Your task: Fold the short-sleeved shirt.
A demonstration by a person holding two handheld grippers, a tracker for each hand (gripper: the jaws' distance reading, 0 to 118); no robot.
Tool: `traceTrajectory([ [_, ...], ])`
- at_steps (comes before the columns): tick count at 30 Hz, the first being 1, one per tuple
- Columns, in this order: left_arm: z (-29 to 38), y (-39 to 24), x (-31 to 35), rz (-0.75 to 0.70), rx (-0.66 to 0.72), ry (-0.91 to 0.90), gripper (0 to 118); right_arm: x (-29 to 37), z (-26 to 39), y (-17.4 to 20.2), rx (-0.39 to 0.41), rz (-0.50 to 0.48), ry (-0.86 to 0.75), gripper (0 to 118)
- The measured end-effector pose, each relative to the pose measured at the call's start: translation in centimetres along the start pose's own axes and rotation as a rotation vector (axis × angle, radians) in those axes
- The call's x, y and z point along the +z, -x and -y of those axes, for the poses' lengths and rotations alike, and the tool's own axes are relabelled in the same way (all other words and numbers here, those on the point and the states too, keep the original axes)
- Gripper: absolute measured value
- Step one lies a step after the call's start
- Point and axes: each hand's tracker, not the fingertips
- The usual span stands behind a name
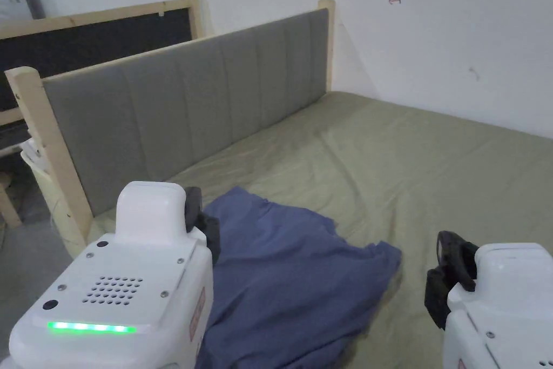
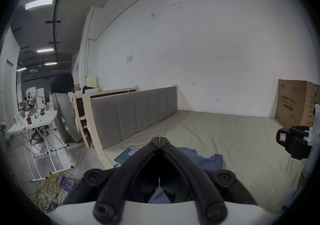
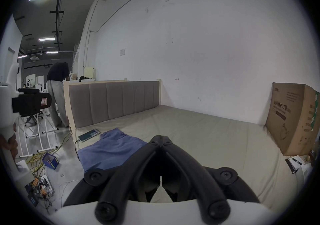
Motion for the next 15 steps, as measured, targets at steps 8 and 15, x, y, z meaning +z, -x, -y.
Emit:
traceTrajectory([
  [8,5.8,-2.0,-9.3,0.191,0.034,0.314,0,-1.1,2.6,-2.1,-0.020,0.037,0.118,0],
  [15,13.6,-4.5,-20.0,0.237,0.046,0.649,0,-2.5,5.4,-4.4,-0.059,0.096,0.225,0],
])
